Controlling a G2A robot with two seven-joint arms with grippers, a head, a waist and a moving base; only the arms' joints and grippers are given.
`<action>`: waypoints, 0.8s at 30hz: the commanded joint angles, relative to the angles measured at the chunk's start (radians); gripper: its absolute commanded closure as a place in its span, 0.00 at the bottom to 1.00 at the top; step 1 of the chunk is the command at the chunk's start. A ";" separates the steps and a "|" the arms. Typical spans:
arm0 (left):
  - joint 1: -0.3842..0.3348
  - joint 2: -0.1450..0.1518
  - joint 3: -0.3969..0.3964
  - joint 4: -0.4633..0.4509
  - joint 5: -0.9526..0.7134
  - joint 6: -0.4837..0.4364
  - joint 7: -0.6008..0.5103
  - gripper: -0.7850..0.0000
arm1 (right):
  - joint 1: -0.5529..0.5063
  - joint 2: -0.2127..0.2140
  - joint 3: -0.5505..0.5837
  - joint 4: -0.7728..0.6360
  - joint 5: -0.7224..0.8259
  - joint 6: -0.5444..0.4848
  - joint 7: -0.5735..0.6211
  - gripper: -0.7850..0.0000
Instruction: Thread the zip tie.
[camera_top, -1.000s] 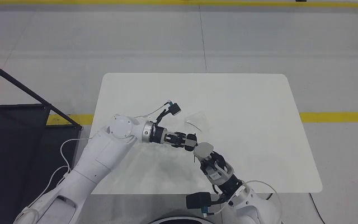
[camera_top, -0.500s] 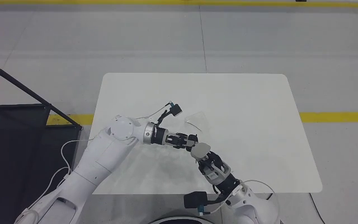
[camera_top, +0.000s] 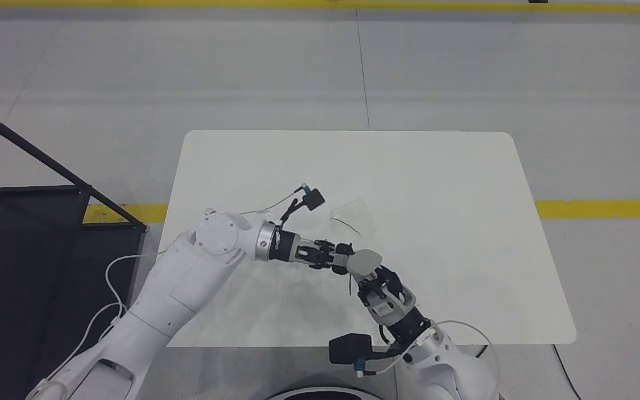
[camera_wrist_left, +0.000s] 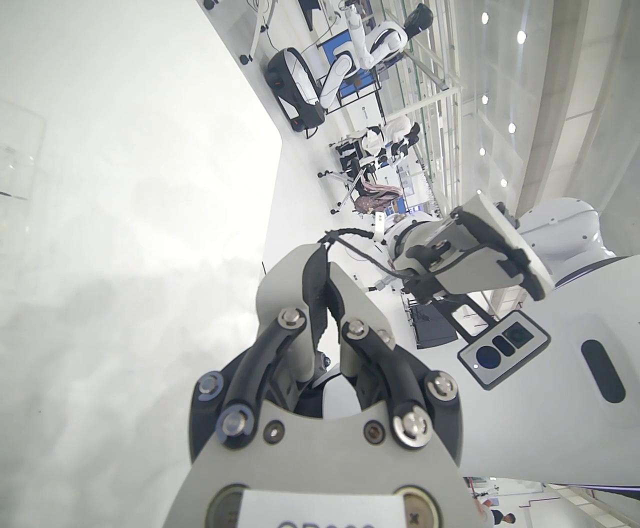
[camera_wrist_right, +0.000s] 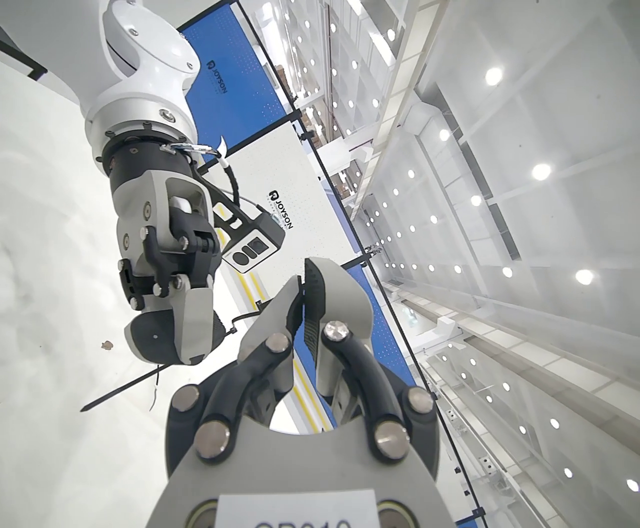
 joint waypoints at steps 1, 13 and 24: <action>0.002 0.000 -0.001 -0.003 0.003 -0.003 0.000 1.00 | -0.002 0.000 0.001 0.001 0.001 0.006 0.000 1.00; 0.009 0.003 -0.002 -0.014 0.024 -0.038 -0.004 1.00 | -0.003 -0.007 -0.014 0.001 -0.030 0.047 0.065 1.00; 0.021 0.006 -0.005 -0.030 0.059 -0.075 0.018 1.00 | 0.001 -0.011 -0.023 0.006 -0.046 0.060 0.091 1.00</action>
